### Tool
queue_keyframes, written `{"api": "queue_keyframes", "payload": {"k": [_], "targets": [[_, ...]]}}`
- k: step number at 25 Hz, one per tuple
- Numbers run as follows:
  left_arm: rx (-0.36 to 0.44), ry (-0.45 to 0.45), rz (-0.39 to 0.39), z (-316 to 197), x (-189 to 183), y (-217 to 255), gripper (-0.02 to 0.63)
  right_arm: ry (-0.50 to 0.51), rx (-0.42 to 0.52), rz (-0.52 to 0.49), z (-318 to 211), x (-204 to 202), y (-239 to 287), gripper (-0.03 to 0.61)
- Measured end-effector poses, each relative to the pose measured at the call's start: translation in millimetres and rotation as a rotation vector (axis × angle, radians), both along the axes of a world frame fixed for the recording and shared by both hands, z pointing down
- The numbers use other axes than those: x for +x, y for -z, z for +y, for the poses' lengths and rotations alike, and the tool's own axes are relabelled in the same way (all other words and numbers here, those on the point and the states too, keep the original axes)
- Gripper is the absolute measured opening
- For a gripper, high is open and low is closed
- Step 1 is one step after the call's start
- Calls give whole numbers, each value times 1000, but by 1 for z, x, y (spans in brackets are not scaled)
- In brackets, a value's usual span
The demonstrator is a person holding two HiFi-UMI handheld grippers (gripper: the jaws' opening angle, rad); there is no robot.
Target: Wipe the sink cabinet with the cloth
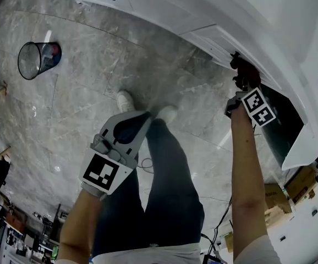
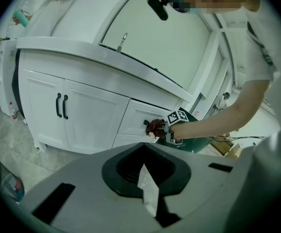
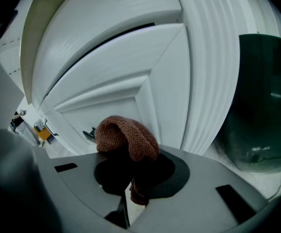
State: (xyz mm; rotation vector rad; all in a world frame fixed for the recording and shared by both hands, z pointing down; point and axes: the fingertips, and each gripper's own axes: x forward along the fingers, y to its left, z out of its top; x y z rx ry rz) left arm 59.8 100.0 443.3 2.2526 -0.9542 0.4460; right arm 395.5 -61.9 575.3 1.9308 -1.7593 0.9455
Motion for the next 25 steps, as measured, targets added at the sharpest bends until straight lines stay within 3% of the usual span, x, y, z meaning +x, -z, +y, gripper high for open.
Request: {"api": "queue_keyframes", "payload": {"k": [16,25], "targets": [[32,23,50,-8,-34,17,11,84,22,141,-12,-56,50,55],[16,77,56,6,-65,11,11,134,23,147,-21,-95,55,55]]}}
